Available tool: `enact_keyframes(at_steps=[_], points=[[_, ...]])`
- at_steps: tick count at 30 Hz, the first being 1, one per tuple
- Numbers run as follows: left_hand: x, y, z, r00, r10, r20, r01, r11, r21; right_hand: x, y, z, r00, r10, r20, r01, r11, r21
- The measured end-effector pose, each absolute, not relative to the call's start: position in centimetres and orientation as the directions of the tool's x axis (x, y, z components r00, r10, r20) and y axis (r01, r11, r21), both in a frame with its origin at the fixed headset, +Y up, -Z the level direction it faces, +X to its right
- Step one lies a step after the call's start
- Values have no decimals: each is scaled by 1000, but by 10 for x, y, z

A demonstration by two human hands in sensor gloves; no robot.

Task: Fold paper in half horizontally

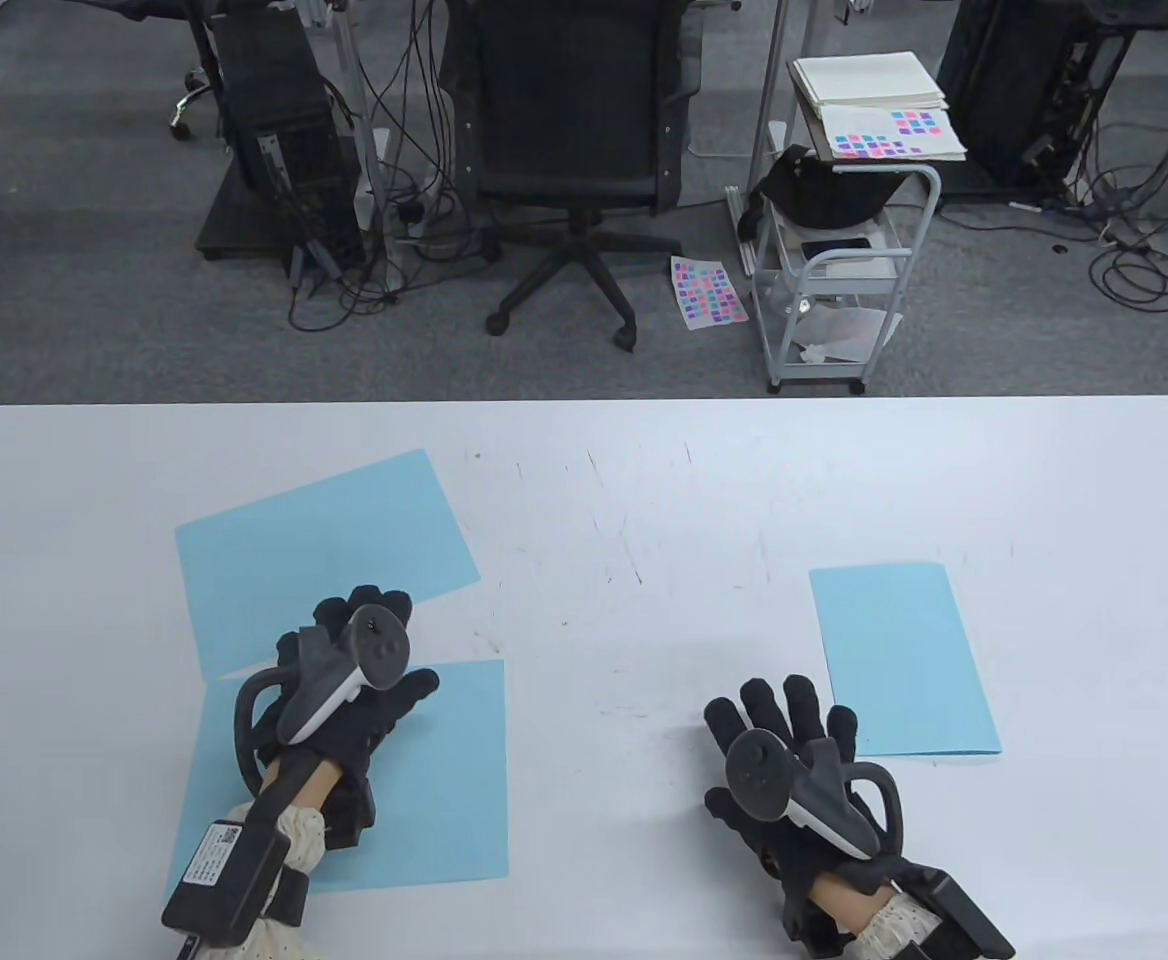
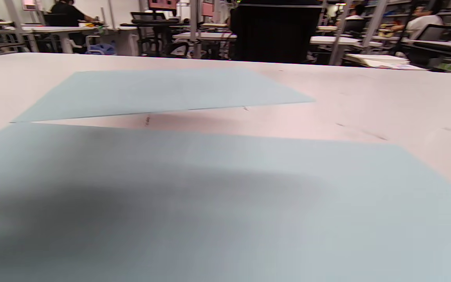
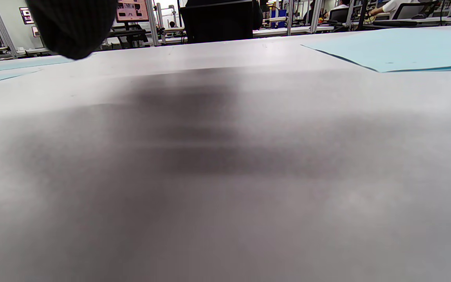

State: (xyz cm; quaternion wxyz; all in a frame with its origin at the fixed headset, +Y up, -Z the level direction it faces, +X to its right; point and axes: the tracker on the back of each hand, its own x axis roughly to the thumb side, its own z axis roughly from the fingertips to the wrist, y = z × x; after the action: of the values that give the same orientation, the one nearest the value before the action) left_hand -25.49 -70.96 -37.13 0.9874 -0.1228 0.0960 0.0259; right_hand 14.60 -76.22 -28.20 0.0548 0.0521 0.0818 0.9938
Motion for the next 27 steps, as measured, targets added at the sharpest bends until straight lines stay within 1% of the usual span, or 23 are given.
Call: enact_keyframes(at_steps=[4, 7, 10, 13, 16, 21, 25, 27], points=[[-273, -710, -399, 957, 3, -290, -79, 965, -251, 146, -763, -283, -989, 119, 89, -102, -979, 178], [-286, -717, -421, 934, 0, -358, -114, 947, -300, 147, -762, -284, -989, 122, 82, -106, -979, 175], [-295, -729, -441, 893, 53, -447, -224, 914, -339, 148, -761, -284, -989, 124, 80, -110, -980, 167], [-301, -741, -456, 851, 75, -520, -290, 893, -345, 149, -760, -284, -989, 127, 78, -113, -979, 167], [-304, -751, -464, 843, 16, -538, -249, 898, -363, 150, -760, -285, -987, 140, 79, -125, -977, 175], [-310, -767, -473, 798, -75, -598, -224, 884, -410, 151, -759, -286, -986, 150, 72, -135, -974, 182], [-309, -773, -475, 781, -154, -605, -172, 878, -446, 153, -758, -286, -985, 161, 64, -147, -972, 183], [-308, -772, -476, 785, -144, -602, -180, 877, -445, 153, -757, -287, -985, 163, 62, -149, -972, 180]])
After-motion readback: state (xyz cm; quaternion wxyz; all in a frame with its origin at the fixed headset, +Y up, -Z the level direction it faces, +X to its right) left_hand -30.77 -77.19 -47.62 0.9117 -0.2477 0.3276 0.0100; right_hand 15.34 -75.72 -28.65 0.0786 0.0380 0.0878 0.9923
